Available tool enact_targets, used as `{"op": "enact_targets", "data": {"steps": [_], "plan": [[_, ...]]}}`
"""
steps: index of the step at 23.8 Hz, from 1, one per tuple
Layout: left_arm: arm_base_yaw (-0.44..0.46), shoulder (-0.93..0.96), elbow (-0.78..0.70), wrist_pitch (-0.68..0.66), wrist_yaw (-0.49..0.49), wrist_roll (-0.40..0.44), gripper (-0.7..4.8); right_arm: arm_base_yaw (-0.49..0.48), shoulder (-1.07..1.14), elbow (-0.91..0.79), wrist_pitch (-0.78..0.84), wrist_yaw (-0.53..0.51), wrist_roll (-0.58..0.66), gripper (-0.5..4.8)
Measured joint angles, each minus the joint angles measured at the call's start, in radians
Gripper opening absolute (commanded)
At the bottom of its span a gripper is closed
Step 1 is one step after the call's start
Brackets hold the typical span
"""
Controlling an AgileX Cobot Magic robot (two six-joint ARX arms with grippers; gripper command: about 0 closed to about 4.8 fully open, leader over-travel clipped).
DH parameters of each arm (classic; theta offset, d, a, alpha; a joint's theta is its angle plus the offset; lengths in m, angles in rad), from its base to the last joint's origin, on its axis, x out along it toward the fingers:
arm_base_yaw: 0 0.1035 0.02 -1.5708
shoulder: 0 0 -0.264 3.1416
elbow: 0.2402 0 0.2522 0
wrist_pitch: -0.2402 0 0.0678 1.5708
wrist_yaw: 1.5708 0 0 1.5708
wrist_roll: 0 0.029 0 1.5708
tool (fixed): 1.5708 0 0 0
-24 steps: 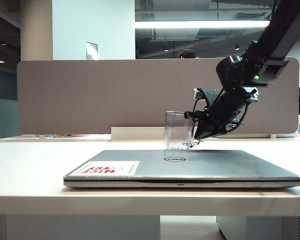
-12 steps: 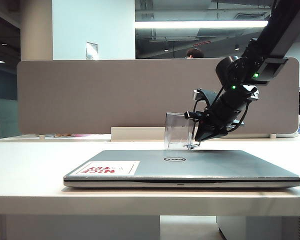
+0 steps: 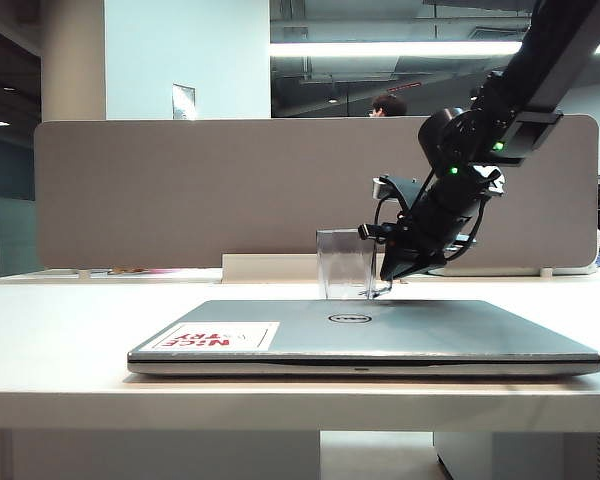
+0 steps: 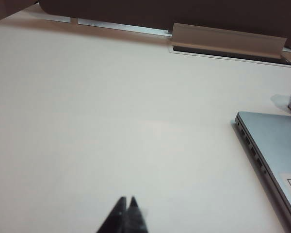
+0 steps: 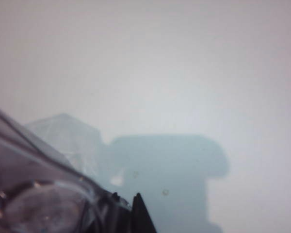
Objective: Pick up the water cup and place it on the side of the laptop away from you.
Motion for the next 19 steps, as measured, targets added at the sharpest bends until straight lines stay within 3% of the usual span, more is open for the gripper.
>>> {"op": "enact_targets", "data": {"steps": [2,4,10,12,19], "plan": [[0.000,0.000,0.000,0.000,0.000,0.000,-0.06,0.000,0.000,0.003,0.001,0.000,0.000,0.71],[0.000,0.000,0.000,0.000,0.000,0.000,-0.06,-0.002,0.000,0.007,-0.003,0.002,-0.001,1.18],[0.000,0.000,0.000,0.000,0.000,0.000,-0.05,-0.003,-0.006,0.007,-0.039,0.002,0.000,1.31],[0.000,0.000,0.000,0.000,0.000,0.000,-0.05,-0.003,-0.018,0.007,-0.061,0.002,-0.001,1.81],[0.000,0.001,0.000,0.000,0.000,0.000,-0.06,-0.003,-0.069,0.010,-0.213,0.002,-0.001,1.84]]}}
